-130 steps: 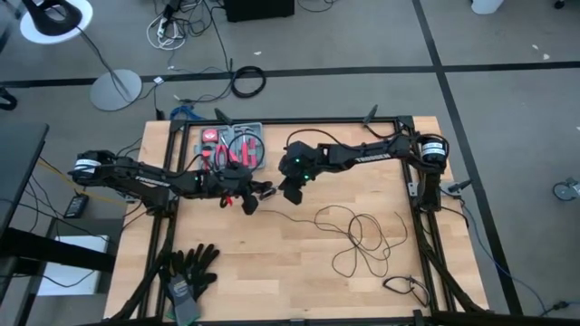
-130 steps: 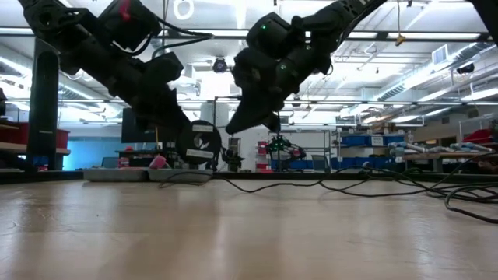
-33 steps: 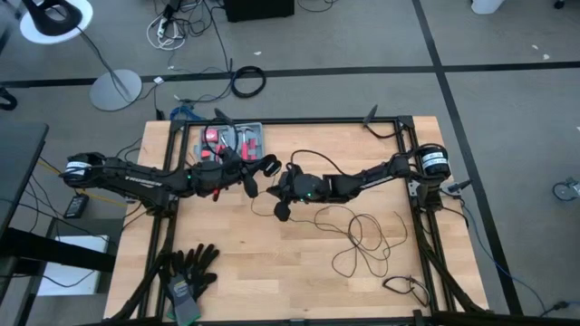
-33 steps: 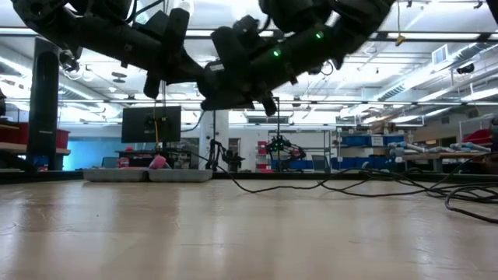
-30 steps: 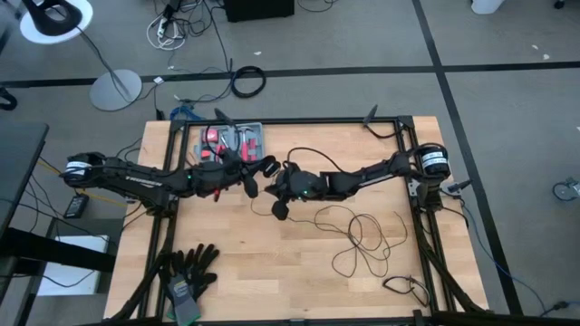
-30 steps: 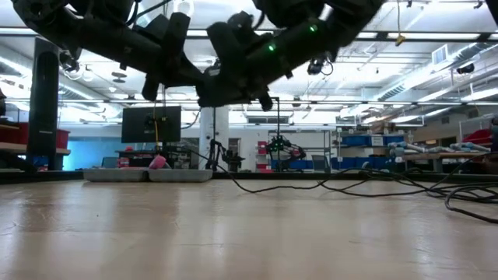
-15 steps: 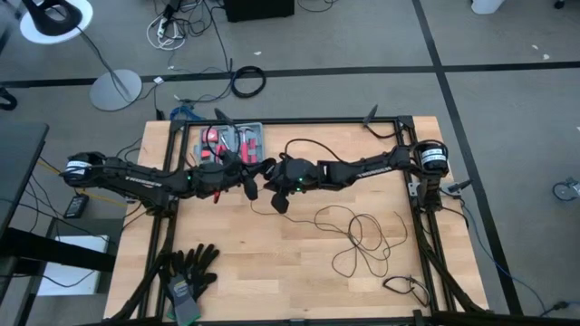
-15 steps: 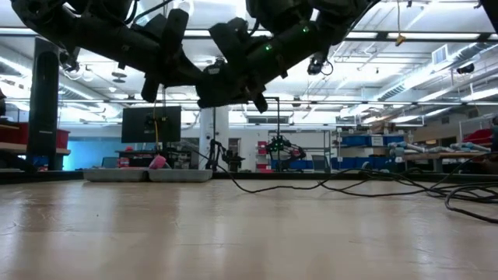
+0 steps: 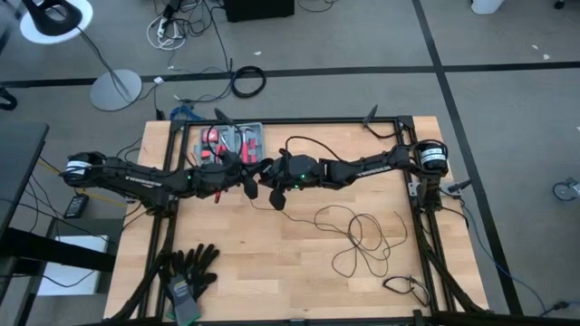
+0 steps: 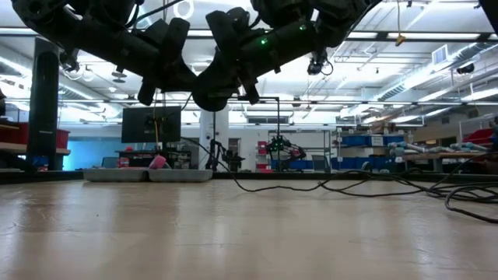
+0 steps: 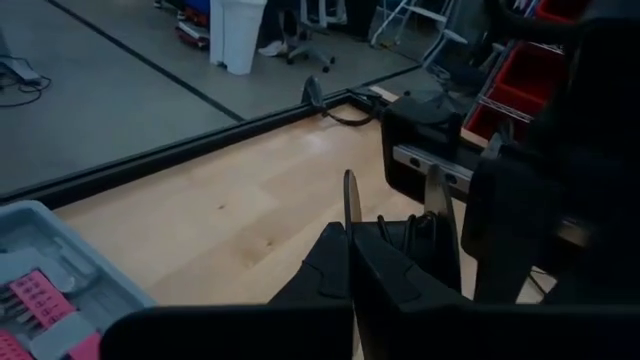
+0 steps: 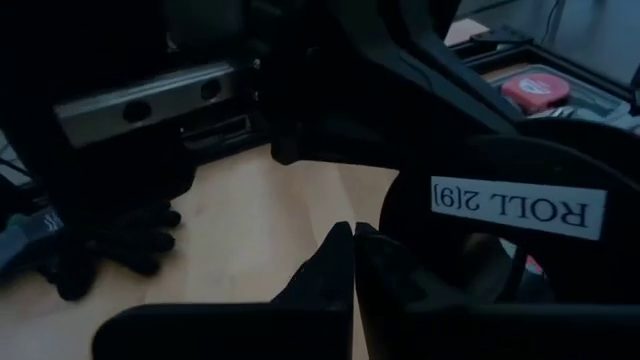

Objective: Coil cords
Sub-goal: Coil the black wire onto the spool

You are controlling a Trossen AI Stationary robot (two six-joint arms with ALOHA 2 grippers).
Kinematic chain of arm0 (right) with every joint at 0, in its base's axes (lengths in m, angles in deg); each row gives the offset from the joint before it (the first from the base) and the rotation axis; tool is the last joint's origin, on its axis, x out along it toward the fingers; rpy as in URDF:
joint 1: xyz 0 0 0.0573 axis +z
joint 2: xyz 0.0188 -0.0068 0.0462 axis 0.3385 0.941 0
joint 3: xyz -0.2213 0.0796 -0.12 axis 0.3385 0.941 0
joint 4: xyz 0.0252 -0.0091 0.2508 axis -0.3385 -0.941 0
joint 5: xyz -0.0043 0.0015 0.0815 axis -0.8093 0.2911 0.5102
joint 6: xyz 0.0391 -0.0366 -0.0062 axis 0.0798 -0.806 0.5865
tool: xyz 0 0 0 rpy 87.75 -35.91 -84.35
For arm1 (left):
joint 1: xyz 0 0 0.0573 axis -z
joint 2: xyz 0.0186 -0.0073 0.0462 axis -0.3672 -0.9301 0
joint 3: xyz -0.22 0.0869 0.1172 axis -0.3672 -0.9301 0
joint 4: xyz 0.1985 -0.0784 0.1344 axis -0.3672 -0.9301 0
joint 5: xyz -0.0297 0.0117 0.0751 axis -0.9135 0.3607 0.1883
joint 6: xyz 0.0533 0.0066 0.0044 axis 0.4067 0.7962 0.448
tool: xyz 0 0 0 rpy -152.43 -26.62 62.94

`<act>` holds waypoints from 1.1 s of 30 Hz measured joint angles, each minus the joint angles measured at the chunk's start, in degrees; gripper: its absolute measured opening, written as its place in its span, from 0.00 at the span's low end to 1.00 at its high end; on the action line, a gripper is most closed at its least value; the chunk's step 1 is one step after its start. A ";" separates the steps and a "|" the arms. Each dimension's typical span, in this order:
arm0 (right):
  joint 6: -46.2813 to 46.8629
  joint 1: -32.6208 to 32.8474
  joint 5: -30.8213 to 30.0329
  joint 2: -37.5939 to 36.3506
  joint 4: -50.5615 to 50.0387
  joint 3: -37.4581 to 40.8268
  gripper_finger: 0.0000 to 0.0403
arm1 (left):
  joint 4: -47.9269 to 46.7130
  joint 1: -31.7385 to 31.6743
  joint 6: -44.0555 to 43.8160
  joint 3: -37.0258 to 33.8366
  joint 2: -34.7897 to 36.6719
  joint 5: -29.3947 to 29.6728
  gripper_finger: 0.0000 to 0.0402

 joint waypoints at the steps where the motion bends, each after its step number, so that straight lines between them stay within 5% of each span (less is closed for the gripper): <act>1: 0.66 -0.01 -0.04 0.00 -0.09 0.00 0.01 | -0.04 0.02 0.08 0.00 0.00 -0.04 0.00; 21: 2.30 4.21 -3.15 -0.07 -17.90 2.27 0.23 | -1.70 0.04 1.74 -0.38 -0.11 7.40 0.00; 33: 15.96 9.79 -11.74 -1.66 -5.67 18.69 0.22 | 9.06 0.02 -8.38 -11.12 -0.09 9.62 0.00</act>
